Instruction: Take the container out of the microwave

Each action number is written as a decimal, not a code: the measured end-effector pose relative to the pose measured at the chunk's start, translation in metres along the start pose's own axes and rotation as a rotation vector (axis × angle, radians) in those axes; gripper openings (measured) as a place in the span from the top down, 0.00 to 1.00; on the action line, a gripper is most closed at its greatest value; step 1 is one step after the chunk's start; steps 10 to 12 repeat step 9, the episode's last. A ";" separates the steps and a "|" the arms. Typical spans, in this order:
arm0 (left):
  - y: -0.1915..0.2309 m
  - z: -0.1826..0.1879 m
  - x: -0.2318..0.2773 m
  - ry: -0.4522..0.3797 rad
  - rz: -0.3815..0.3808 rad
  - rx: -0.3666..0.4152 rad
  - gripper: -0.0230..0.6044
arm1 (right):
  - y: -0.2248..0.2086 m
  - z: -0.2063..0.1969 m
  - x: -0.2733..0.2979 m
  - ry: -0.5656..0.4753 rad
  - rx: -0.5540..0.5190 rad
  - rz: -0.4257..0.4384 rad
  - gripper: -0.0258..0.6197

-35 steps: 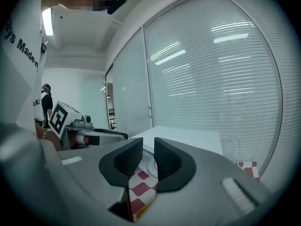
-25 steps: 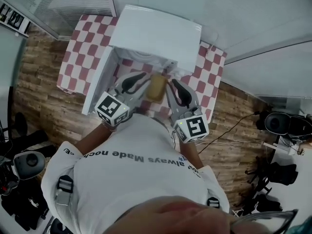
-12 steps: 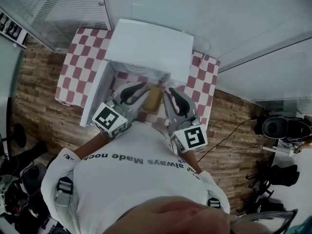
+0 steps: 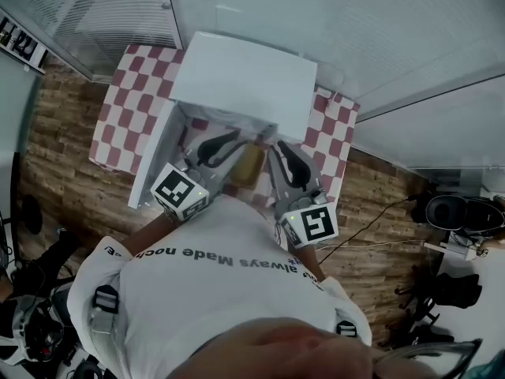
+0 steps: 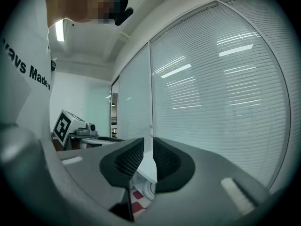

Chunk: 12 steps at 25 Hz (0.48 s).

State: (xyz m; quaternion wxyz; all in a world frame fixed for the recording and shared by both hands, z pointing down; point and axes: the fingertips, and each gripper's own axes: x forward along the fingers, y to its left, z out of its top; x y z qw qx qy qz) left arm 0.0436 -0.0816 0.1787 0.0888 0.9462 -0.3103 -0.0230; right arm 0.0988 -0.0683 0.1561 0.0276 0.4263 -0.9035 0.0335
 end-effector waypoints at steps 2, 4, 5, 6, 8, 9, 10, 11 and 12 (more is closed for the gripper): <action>0.001 0.000 0.003 0.001 -0.003 -0.002 0.81 | -0.003 0.000 0.001 0.002 0.003 -0.001 0.87; 0.002 0.001 0.007 0.001 -0.006 0.000 0.81 | -0.007 0.000 0.003 0.003 0.003 -0.001 0.87; 0.002 0.002 0.009 -0.001 -0.008 0.001 0.81 | -0.009 0.000 0.004 0.003 0.000 -0.001 0.87; 0.003 0.002 0.011 -0.002 -0.009 0.001 0.81 | -0.011 0.000 0.005 0.001 -0.004 -0.001 0.87; 0.006 0.002 0.016 -0.005 -0.011 -0.004 0.81 | -0.016 0.002 0.007 -0.010 -0.004 -0.002 0.87; 0.007 0.002 0.018 -0.007 -0.011 -0.007 0.81 | -0.018 0.003 0.008 -0.018 -0.003 -0.002 0.87; 0.007 0.002 0.018 -0.007 -0.011 -0.007 0.81 | -0.018 0.003 0.008 -0.018 -0.003 -0.002 0.87; 0.007 0.002 0.018 -0.007 -0.011 -0.007 0.81 | -0.018 0.003 0.008 -0.018 -0.003 -0.002 0.87; 0.007 0.002 0.018 -0.007 -0.011 -0.007 0.81 | -0.018 0.003 0.008 -0.018 -0.003 -0.002 0.87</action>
